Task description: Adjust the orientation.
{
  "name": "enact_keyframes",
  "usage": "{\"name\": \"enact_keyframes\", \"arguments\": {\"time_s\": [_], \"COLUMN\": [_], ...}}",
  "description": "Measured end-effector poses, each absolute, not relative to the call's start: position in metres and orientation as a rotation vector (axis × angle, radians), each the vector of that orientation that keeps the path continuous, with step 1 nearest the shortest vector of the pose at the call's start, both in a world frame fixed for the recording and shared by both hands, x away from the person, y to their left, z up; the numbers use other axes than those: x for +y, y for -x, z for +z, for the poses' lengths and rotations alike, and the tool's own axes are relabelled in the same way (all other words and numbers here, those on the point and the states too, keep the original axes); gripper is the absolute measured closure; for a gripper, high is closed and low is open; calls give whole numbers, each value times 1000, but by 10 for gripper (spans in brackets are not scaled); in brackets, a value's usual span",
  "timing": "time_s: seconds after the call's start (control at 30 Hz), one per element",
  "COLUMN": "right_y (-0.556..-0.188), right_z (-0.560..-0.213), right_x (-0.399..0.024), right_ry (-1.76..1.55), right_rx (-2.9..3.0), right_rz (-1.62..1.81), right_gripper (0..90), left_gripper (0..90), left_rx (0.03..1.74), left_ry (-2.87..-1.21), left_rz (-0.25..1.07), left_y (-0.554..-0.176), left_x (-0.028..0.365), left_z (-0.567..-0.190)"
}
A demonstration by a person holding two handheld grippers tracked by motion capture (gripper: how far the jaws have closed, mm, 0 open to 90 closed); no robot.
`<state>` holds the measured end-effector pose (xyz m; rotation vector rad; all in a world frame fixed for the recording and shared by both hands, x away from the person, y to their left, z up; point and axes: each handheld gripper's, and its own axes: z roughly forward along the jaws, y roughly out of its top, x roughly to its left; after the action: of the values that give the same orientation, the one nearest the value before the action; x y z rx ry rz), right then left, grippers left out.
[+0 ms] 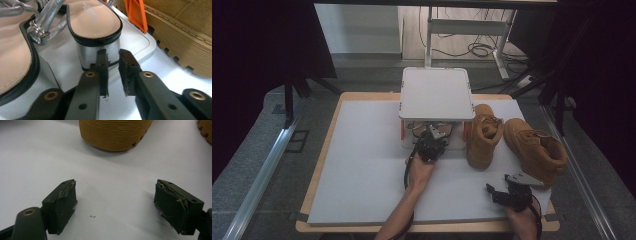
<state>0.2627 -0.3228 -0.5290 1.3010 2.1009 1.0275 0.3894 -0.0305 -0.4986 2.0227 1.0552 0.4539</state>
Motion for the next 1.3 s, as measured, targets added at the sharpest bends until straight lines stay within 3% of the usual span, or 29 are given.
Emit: {"name": "enact_keyframes", "arguments": {"time_s": [0.5,1.3], "right_y": [-263,-263], "right_z": [-529,-529], "right_x": [-323,-323], "right_ry": [-1301,-1301], "right_rx": [2101,2101], "right_rz": [1027,1027], "right_gripper": [180,180], "left_gripper": [436,138], "left_rx": [1035,948], "left_ry": [-2063,-2094], "left_rz": [423,392], "left_y": [-379,-359], "left_x": [-22,9], "left_z": [-488,-482]}}
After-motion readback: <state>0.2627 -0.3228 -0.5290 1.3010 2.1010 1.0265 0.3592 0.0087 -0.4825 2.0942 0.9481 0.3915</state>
